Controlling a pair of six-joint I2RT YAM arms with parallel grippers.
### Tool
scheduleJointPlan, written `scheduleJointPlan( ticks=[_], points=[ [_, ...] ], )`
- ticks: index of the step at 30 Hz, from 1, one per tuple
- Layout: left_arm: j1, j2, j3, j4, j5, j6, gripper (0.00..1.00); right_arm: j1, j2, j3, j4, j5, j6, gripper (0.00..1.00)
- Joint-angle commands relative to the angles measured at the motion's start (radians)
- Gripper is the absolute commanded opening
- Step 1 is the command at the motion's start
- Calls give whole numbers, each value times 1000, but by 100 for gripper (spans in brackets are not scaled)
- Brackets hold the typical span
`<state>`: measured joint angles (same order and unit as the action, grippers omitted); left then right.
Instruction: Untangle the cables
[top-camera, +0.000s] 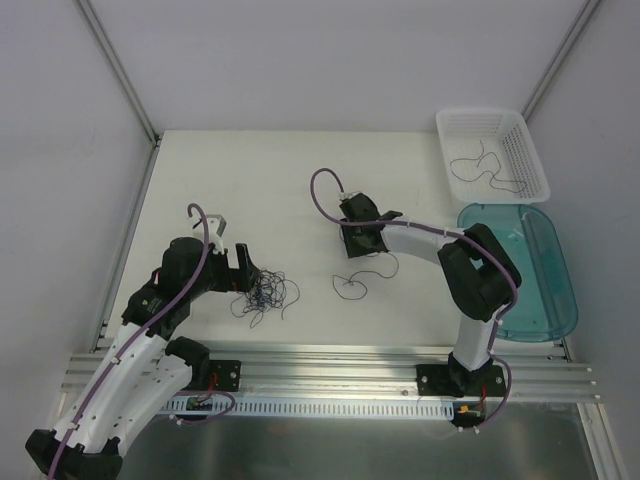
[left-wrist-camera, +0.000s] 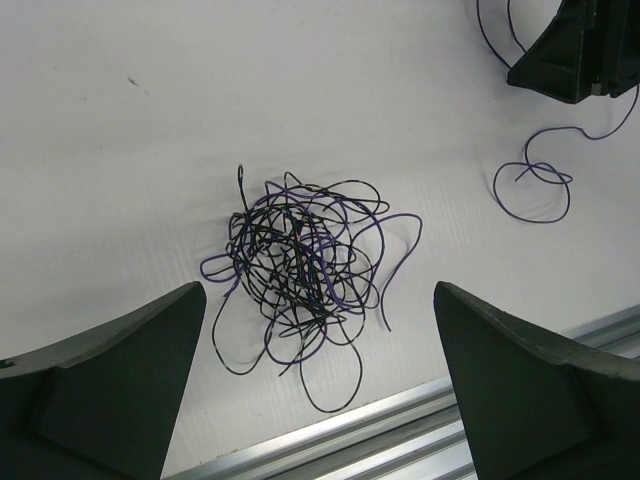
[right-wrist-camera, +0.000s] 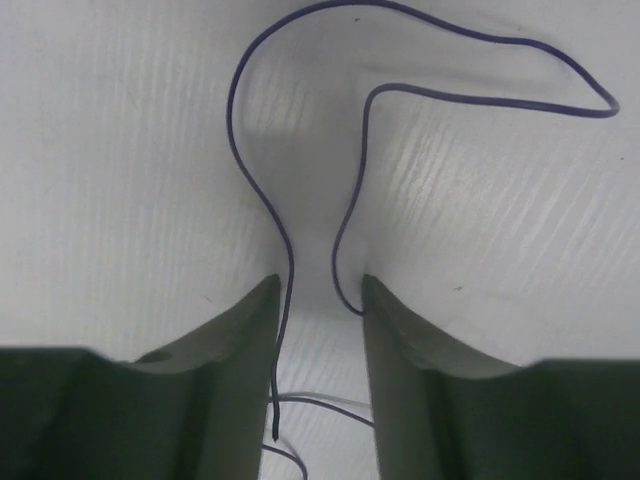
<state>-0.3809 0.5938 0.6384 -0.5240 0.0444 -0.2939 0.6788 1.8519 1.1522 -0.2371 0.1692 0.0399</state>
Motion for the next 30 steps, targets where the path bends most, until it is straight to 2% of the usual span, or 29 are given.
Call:
scheduleJointPlan(
  ticks=[1,3,4,6,9,14,19,25,30],
  points=[
    [-7,-2,0,4,5,22,99,16,29,37,-30,26,3,37],
    [-7,-2,-2,4,3,22,99,21,36,38,-36,36,2,31],
    [-7,0,-2,4,3,22,99,22,38,38,-36,36,0,23],
    [-7,0,-3,4,5,22,99,24,40,37,-37,42,-1,18],
    [-7,-2,-3,4,5,21,99,33,12,35,-47,47,-14,1],
    [-9,-8,-5,4,0,19,99,44,-103,47,-79,61,-67,1],
    [-9,-14,-2,4,-11,19,99,41,-252,127,-198,102,-150,1],
    [-9,-15,-3,4,-12,19,99,12,-374,338,-356,159,-276,1],
    [-9,-11,-3,4,-11,19,99,-37,-431,629,-448,199,-397,1]
  ],
)
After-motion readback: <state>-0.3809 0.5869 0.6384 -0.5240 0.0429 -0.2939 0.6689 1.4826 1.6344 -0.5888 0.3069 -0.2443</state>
